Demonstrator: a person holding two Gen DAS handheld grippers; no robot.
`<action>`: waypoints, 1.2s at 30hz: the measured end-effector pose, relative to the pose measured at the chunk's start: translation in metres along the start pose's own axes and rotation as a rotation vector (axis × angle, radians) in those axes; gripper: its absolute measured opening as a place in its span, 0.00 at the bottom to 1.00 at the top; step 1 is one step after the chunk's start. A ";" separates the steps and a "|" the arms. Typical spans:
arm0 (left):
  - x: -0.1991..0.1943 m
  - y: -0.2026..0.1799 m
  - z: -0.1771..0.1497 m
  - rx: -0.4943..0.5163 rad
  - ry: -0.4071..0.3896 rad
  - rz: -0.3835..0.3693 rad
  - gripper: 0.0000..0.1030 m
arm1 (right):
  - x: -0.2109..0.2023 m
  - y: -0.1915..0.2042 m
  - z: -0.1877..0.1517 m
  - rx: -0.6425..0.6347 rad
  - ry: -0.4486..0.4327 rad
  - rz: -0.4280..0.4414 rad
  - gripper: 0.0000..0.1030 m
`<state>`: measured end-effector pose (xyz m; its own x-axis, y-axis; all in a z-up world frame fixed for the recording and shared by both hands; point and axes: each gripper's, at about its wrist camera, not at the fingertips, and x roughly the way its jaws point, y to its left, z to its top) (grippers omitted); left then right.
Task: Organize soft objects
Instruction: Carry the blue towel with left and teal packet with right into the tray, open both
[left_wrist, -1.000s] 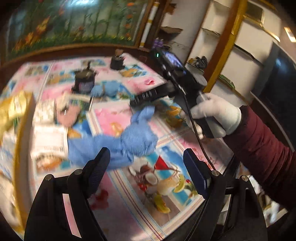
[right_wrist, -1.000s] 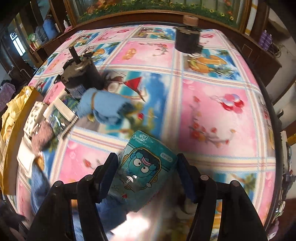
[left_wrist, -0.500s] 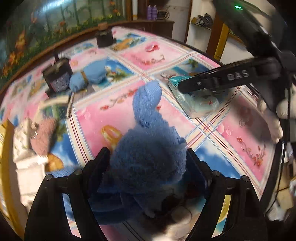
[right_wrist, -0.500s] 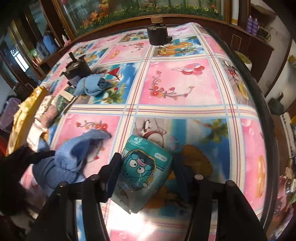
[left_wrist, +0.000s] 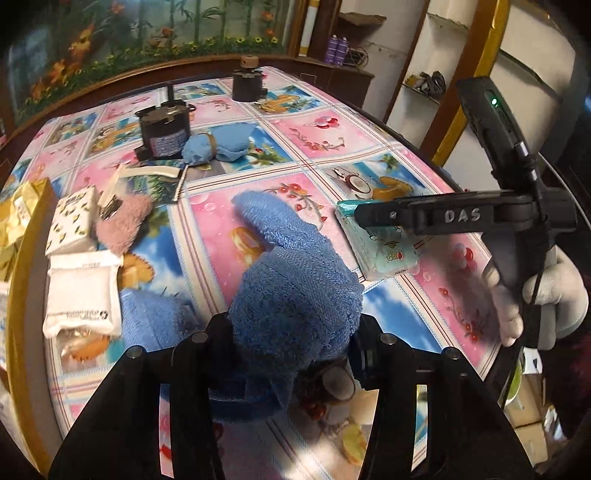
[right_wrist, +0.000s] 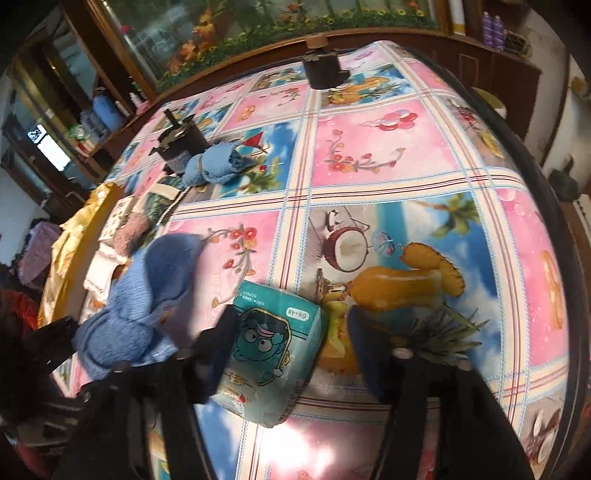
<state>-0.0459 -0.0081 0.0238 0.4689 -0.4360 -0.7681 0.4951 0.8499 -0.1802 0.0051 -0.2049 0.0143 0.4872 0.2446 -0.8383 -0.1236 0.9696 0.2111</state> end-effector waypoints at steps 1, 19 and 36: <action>-0.002 0.001 -0.002 -0.011 -0.005 -0.001 0.46 | 0.002 0.006 -0.001 -0.016 -0.003 -0.025 0.71; -0.131 0.066 -0.051 -0.243 -0.222 0.013 0.46 | -0.010 0.062 -0.025 -0.109 -0.054 0.022 0.41; -0.179 0.203 -0.086 -0.414 -0.246 0.390 0.47 | -0.034 0.188 0.003 -0.243 -0.084 0.308 0.40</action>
<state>-0.0917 0.2680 0.0721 0.7374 -0.0832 -0.6703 -0.0488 0.9832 -0.1756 -0.0319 -0.0307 0.0840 0.4630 0.5326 -0.7085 -0.4705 0.8251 0.3127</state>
